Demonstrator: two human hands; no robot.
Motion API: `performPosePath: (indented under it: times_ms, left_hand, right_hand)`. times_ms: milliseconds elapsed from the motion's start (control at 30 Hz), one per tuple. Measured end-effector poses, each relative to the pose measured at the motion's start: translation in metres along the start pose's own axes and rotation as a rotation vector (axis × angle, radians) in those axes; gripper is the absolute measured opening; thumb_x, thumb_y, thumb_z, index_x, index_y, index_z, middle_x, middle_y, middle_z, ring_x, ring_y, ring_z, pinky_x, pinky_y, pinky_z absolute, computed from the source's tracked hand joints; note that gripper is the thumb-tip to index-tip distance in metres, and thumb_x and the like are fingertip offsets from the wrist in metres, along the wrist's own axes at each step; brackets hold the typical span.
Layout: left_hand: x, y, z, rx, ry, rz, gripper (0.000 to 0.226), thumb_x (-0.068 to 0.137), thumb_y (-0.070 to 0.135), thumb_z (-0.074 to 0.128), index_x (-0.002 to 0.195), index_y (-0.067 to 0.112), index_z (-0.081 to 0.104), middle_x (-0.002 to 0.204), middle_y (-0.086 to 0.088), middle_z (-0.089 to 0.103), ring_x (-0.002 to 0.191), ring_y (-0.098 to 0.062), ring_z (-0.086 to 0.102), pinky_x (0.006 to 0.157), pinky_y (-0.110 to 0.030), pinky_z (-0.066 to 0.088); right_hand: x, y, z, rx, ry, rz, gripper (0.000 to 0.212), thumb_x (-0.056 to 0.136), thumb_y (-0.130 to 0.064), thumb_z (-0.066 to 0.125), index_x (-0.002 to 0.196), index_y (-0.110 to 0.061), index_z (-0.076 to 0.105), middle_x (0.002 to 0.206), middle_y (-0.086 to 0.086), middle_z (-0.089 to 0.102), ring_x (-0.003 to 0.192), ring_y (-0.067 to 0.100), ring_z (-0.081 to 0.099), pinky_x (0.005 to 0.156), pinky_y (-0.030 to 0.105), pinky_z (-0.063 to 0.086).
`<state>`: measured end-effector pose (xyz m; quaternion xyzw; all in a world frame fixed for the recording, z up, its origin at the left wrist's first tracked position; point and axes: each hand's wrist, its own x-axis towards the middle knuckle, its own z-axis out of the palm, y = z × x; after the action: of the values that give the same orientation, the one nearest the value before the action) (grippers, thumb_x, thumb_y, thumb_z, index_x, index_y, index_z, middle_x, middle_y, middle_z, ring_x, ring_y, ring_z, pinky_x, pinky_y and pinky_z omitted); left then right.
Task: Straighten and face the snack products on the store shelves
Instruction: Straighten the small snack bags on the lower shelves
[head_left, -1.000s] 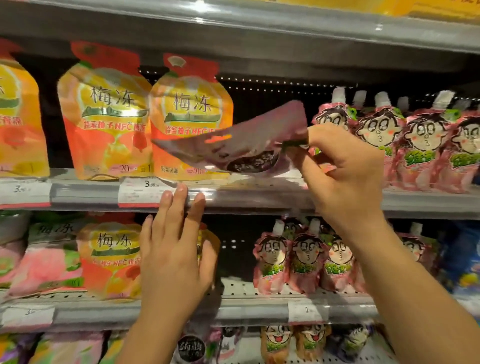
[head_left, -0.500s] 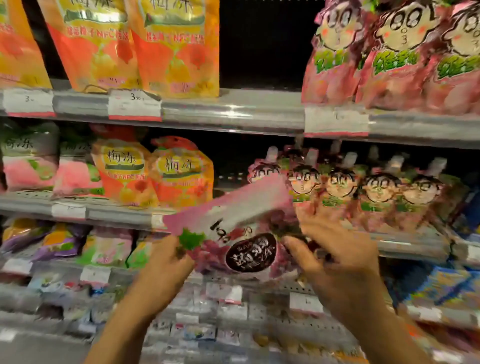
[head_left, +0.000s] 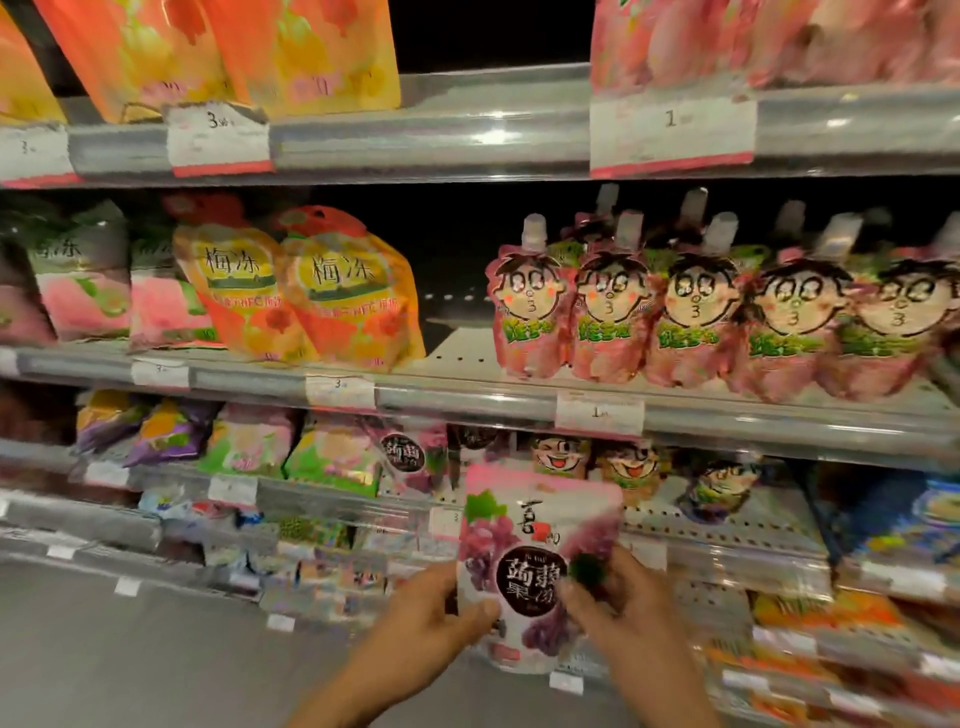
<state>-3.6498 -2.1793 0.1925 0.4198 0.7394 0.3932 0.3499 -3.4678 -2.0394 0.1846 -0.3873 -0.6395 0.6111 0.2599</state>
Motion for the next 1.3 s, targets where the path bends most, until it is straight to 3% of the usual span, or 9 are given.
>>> performPosePath:
  times_ms: [133,300,433,600,667,767,900,1133,1300]
  left_hand:
    - [0.022,-0.001,0.0,0.101,-0.083,0.04,0.012,0.095,0.046,0.067,0.085,0.038,0.068,0.092,0.003,0.075,0.086,-0.01,0.07,0.081,-0.038,0.054]
    - [0.051,-0.018,-0.023,0.152,-0.133,0.157,0.013,0.098,0.039,0.061,0.092,0.029,0.066,0.082,0.009,0.068,0.075,-0.003,0.063,0.069,-0.022,0.048]
    - [0.079,-0.052,-0.069,-0.051,0.251,0.047,0.02,0.1,0.018,0.061,0.103,0.036,0.07,0.097,0.023,0.074,0.09,-0.001,0.069,0.083,-0.031,0.058]
    - [0.108,-0.064,-0.119,-0.156,0.567,-0.027,0.034,0.096,0.011,0.063,0.125,0.024,0.052,0.102,0.013,0.061,0.087,-0.006,0.062,0.068,-0.029,0.047]
    - [0.116,-0.063,-0.13,-0.155,0.563,-0.019,0.036,0.092,0.011,0.067,0.121,0.022,0.049,0.101,0.009,0.06,0.087,-0.006,0.061,0.068,-0.03,0.047]
    - [0.125,-0.066,-0.136,-0.15,0.512,-0.014,0.027,0.089,0.01,0.072,0.107,0.015,0.053,0.092,0.006,0.064,0.085,-0.014,0.065,0.068,-0.031,0.046]
    - [0.135,-0.075,-0.14,-0.161,0.465,0.005,0.027,0.089,0.019,0.076,0.106,0.015,0.056,0.089,0.003,0.068,0.081,-0.013,0.066,0.069,-0.029,0.049]
    - [0.138,-0.097,-0.141,-0.233,0.428,-0.003,0.016,0.092,0.02,0.073,0.103,0.018,0.061,0.091,-0.002,0.07,0.088,-0.02,0.066,0.075,-0.035,0.05]
    - [0.135,-0.108,-0.144,-0.21,0.467,0.065,0.006,0.096,0.021,0.068,0.09,0.023,0.066,0.082,0.002,0.071,0.079,-0.023,0.067,0.076,-0.037,0.052]
  right_hand:
    - [0.016,0.004,-0.003,0.191,0.006,0.198,0.016,0.082,0.002,0.078,0.095,-0.006,0.074,0.095,0.015,0.078,0.088,0.029,0.075,0.071,0.036,0.064]
    - [0.033,0.001,0.013,0.219,0.276,0.118,0.021,0.087,-0.012,0.073,0.108,-0.011,0.073,0.098,0.002,0.079,0.096,0.02,0.075,0.087,0.04,0.059]
    - [0.045,-0.012,0.038,0.142,0.327,0.008,0.013,0.093,-0.023,0.069,0.105,-0.021,0.073,0.097,-0.006,0.079,0.091,0.01,0.075,0.077,0.027,0.056]
    - [0.068,-0.009,0.069,0.102,0.423,-0.043,0.01,0.093,-0.022,0.069,0.102,-0.022,0.073,0.098,-0.004,0.078,0.096,0.014,0.074,0.079,0.031,0.061]
    - [0.077,-0.008,0.081,0.081,0.448,-0.047,0.01,0.093,-0.02,0.07,0.102,-0.02,0.072,0.098,-0.002,0.077,0.092,0.012,0.074,0.069,0.027,0.061]
    - [0.09,-0.004,0.092,0.004,0.459,-0.066,0.009,0.092,-0.026,0.072,0.1,-0.028,0.074,0.099,-0.004,0.077,0.094,0.012,0.073,0.081,0.034,0.06]
    - [0.096,-0.01,0.103,0.048,0.418,-0.086,0.009,0.095,-0.016,0.068,0.098,-0.023,0.074,0.093,-0.013,0.077,0.088,0.001,0.072,0.071,0.016,0.055]
    - [0.111,-0.007,0.105,0.084,0.374,-0.095,0.01,0.095,-0.021,0.069,0.103,-0.018,0.073,0.095,-0.005,0.078,0.089,0.003,0.072,0.072,0.013,0.054]
    - [0.13,0.009,0.102,-0.015,0.335,-0.05,0.008,0.096,-0.026,0.069,0.102,-0.027,0.073,0.088,0.004,0.079,0.085,0.022,0.077,0.084,0.04,0.058]
